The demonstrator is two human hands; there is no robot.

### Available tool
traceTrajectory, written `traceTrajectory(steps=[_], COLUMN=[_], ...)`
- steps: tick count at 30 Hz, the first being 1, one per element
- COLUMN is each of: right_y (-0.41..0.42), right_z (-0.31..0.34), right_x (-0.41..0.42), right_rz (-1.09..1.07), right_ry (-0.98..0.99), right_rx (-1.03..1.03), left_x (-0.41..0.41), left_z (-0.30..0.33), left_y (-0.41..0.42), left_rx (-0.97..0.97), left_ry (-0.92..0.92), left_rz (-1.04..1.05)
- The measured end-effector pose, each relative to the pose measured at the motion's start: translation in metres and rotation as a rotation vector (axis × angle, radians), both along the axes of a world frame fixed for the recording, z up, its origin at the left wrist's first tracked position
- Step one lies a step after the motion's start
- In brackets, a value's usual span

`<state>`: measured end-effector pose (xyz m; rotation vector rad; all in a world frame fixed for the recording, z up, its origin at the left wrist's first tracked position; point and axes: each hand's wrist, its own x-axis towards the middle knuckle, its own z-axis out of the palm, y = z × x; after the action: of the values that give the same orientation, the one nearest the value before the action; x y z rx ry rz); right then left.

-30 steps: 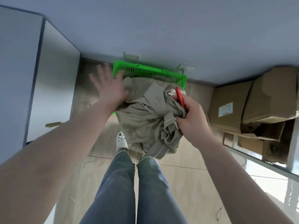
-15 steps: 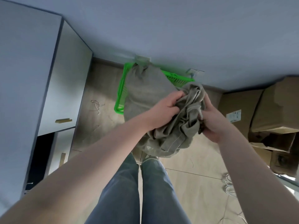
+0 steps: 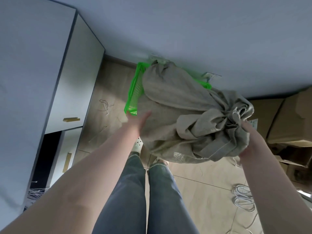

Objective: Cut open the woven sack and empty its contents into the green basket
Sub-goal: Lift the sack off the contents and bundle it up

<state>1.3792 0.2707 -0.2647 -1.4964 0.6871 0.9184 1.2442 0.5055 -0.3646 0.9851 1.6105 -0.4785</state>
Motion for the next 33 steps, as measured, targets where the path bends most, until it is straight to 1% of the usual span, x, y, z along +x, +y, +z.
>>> traceTrajectory(steps=[1,2,3,4,5,6,7,8,9,10,11,12,13,14,15,18,19,20,22,23,25,26,28,29,31,32,33], right_y=[0.002,0.001,0.001,0.000,-0.003,-0.003,-0.002,0.003,0.009,0.016,0.021,0.030,0.038,0.042,0.044,0.047,0.045,0.044,0.036,0.032,0.025,0.022,0.026,0.030,0.036,0.036,0.035], right_z=[0.003,0.001,0.002,0.001,0.001,0.001,-0.001,0.002,0.000,-0.002,-0.005,-0.005,-0.003,-0.004,-0.005,-0.001,0.000,0.001,0.000,-0.001,-0.002,-0.004,-0.001,0.003,0.006,0.004,0.002], right_x=[-0.001,-0.001,0.003,0.006,0.008,0.010,0.011,0.009,0.007,0.005,0.002,-0.001,-0.001,-0.001,-0.001,0.003,0.005,0.008,0.010,0.011,0.015,0.014,0.010,0.007,0.003,0.003,0.005], right_rz=[-0.047,-0.074,-0.069,-0.023,0.078,0.233,0.370,0.501,0.592,0.641,0.683,0.735,0.758,0.751,0.728,0.671,0.642,0.627,0.625,0.623,0.578,0.575,0.541,0.478,0.374,0.379,0.393], right_ry=[-0.032,-0.040,-0.059,-0.096,-0.156,-0.258,-0.369,-0.450,-0.498,-0.524,-0.532,-0.553,-0.564,-0.574,-0.580,-0.583,-0.578,-0.577,-0.556,-0.542,-0.521,-0.519,-0.472,-0.388,-0.185,-0.126,-0.100], right_rx=[0.039,0.044,0.015,-0.041,-0.154,-0.317,-0.491,-0.645,-0.741,-0.762,-0.740,-0.718,-0.686,-0.662,-0.634,-0.563,-0.562,-0.577,-0.603,-0.621,-0.644,-0.642,-0.536,-0.395,-0.113,-0.049,-0.022], left_x=[-0.008,-0.013,-0.015,-0.012,-0.008,-0.003,0.004,0.010,0.017,0.022,0.025,0.031,0.038,0.046,0.052,0.061,0.061,0.062,0.058,0.057,0.059,0.060,0.061,0.061,0.058,0.055,0.053], left_z=[-0.007,-0.009,-0.011,-0.011,-0.010,-0.005,0.003,0.013,0.023,0.031,0.036,0.041,0.046,0.052,0.061,0.090,0.095,0.100,0.097,0.099,0.100,0.099,0.094,0.093,0.095,0.098,0.100], left_y=[-0.008,-0.016,-0.021,-0.022,-0.021,-0.021,-0.022,-0.026,-0.034,-0.043,-0.050,-0.053,-0.050,-0.045,-0.039,-0.044,-0.053,-0.058,-0.063,-0.062,-0.063,-0.065,-0.070,-0.073,-0.075,-0.073,-0.070], left_rx=[-0.160,-0.231,-0.197,-0.061,0.100,0.208,0.253,0.248,0.223,0.206,0.224,0.281,0.357,0.382,0.346,0.166,0.112,0.088,0.159,0.169,0.092,0.075,0.084,0.013,-0.260,-0.371,-0.432], left_ry=[0.017,0.001,-0.051,-0.094,-0.127,-0.181,-0.265,-0.346,-0.423,-0.475,-0.528,-0.574,-0.617,-0.658,-0.705,-0.898,-0.931,-0.915,-0.813,-0.815,-0.848,-0.811,-0.698,-0.703,-0.814,-0.867,-0.899], left_rz=[0.027,0.020,-0.001,-0.022,0.005,0.081,0.161,0.172,0.079,-0.117,-0.299,-0.403,-0.418,-0.391,-0.401,-0.544,-0.523,-0.464,-0.411,-0.409,-0.326,-0.288,-0.245,-0.222,-0.200,-0.210,-0.235])
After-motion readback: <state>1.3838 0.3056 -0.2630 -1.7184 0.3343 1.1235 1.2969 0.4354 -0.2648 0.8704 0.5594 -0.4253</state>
